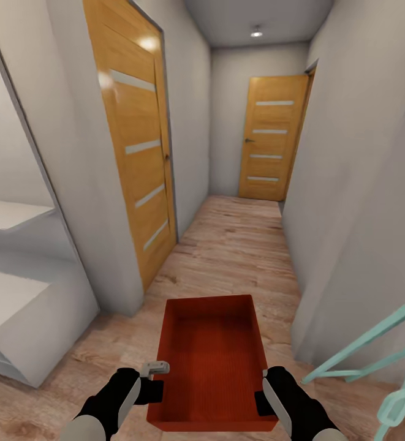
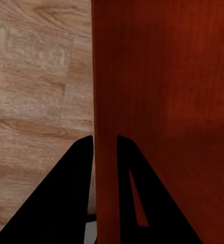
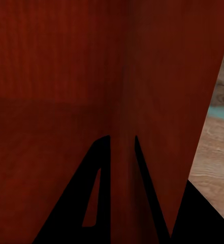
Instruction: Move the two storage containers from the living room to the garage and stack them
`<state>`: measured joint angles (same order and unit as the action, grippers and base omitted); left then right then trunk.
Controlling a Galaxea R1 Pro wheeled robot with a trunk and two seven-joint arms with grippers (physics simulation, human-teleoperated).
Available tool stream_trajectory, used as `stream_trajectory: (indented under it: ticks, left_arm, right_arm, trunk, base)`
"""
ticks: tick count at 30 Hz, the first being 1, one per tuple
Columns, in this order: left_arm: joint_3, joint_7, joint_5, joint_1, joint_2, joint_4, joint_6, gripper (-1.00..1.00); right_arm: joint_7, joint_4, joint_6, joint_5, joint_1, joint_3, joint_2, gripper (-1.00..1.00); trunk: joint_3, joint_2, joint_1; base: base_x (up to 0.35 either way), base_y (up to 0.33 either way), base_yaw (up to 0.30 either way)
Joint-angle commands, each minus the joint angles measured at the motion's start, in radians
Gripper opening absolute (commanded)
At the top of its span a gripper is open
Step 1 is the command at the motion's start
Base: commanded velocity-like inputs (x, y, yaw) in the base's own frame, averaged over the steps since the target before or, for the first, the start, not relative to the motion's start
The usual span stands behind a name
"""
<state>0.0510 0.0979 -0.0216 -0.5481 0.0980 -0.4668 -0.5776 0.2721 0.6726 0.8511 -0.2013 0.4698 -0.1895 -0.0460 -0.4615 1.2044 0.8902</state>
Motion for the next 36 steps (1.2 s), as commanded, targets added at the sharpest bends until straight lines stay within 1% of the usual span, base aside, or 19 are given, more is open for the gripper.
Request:
stream_trajectory:
  ticks: [1,10,14,31,36]
  left_arm:
    - [0.003,0.003,0.018,0.0,0.002,-0.001,-0.007,-1.0]
    - [0.003,0.003,0.018,0.001,0.002,-0.001,-0.007,-1.0]
    - [0.003,0.003,0.018,0.001,0.002,-0.002,-0.007,-1.0]
    - [0.003,0.003,0.018,0.0,0.002,-0.001,-0.007,-1.0]
    - [0.003,0.003,0.018,0.0,0.002,-0.001,-0.007,-1.0]
  right_arm:
    - [0.004,0.002,-0.009,-0.066,0.001,-0.002,-0.014,-1.0]
    - [0.004,0.002,-0.009,-0.066,0.001,-0.002,-0.014,-1.0]
    - [0.004,0.002,-0.009,-0.066,0.001,-0.002,-0.013,-1.0]
    - [0.004,0.001,-0.009,-0.066,0.001,-0.002,-0.014,-1.0]
    - [0.004,0.001,-0.009,-0.066,0.001,-0.002,-0.014,-1.0]
  trunk:
    - [0.0,0.001,0.001]
    - [0.007,0.001,0.001]
    - [0.009,0.001,0.001]
    - [0.01,0.001,0.001]
    - [0.01,0.001,0.001]
  base:
    - [0.333,0.109,-0.263]
    - [0.333,0.109,-0.256]
    - [0.333,0.109,-0.165]
    - [0.333,0.109,-0.013]
    - [0.333,0.109,-0.143]
